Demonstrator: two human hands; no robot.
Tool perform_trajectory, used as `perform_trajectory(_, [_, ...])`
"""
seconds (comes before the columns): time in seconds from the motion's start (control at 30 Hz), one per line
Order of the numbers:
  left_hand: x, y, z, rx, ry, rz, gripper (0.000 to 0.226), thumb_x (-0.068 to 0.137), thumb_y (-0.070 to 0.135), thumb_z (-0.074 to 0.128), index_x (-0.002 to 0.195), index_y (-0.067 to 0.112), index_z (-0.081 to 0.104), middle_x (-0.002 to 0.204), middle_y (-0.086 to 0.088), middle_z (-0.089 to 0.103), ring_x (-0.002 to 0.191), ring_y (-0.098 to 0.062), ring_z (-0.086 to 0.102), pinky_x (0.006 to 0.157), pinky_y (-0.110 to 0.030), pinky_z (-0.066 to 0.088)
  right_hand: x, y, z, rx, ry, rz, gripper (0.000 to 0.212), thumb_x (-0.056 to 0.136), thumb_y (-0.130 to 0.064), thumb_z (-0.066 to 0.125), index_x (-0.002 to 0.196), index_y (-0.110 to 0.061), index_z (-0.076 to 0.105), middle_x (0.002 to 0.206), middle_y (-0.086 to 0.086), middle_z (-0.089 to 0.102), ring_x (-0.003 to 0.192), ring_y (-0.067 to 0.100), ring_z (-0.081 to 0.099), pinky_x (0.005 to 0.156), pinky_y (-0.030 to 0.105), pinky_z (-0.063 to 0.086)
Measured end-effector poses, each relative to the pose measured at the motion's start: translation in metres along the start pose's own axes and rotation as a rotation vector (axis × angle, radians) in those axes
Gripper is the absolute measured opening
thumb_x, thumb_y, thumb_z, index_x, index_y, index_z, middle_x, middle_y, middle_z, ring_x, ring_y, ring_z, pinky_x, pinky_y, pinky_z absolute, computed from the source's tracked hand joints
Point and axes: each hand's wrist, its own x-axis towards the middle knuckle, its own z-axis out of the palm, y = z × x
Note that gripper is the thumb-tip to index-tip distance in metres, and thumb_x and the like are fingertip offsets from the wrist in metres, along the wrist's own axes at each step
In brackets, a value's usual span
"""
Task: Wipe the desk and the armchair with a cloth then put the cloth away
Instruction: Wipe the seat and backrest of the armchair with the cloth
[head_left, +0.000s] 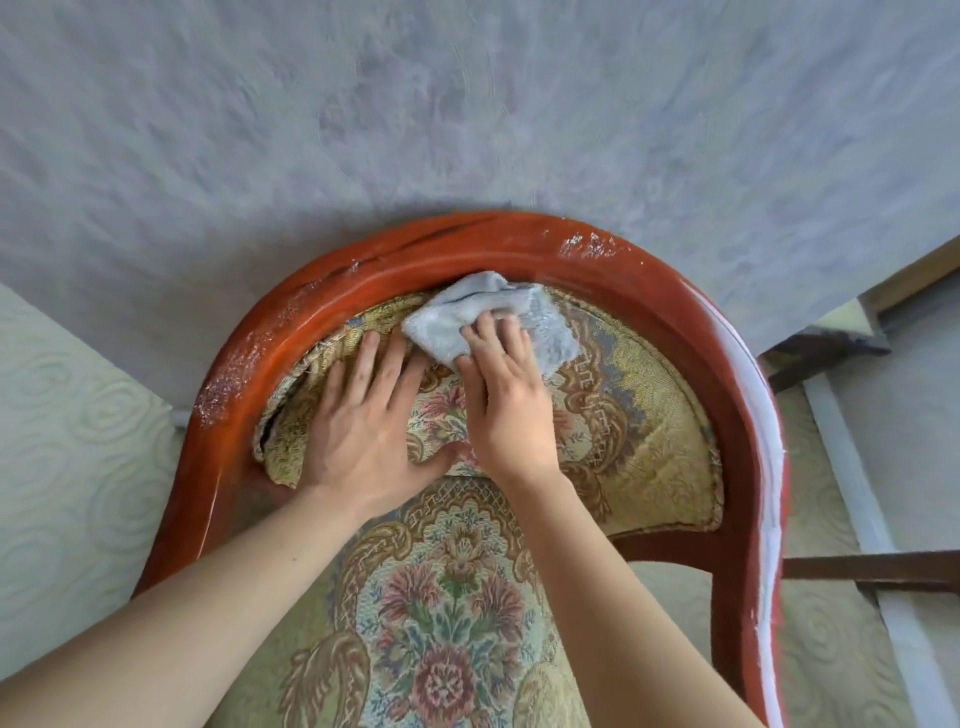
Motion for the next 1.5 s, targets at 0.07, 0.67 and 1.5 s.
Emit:
perform_trajectory(0.07, [0.000, 0.001, 0.001, 0.011, 0.011, -0.007, 0.102, 0.083, 0.086, 0.026, 0.152, 0.011, 0.036, 0.165, -0.013, 0.025, 0.156, -0.034, 0.010, 0.120, -0.059, 0.025, -0.009, 0.002, -0.016, 0.104, -0.096, -0.006, 0.035, 0.105, -0.021, 0.046, 0.136, -0.006, 0.056, 0.146, 0.009, 0.051, 0.144, 0.020, 0.035, 0.119, 0.040, 0.030])
perform_trajectory(0.67, [0.000, -0.004, 0.011, 0.007, 0.043, -0.026, 0.105, 0.083, 0.090, 0.019, 0.162, 0.022, 0.003, 0.170, -0.004, -0.006, 0.157, -0.028, -0.005, 0.125, -0.055, 0.013, 0.005, 0.007, -0.012, 0.018, 0.380, 0.567, 0.039, 0.107, -0.024, 0.036, 0.134, 0.002, 0.047, 0.148, 0.020, 0.043, 0.139, 0.038, 0.034, 0.107, 0.054, 0.039])
perform_trajectory(1.5, [-0.005, -0.016, 0.016, -0.038, -0.014, 0.032, 0.111, 0.080, 0.081, 0.036, 0.159, 0.023, -0.016, 0.166, -0.002, -0.026, 0.153, -0.025, -0.025, 0.126, -0.052, 0.002, 0.004, -0.010, 0.001, -0.030, 0.417, 0.545, 0.030, 0.104, -0.033, 0.038, 0.097, -0.009, 0.055, 0.129, 0.013, 0.058, 0.111, 0.043, 0.060, 0.076, 0.046, 0.054])
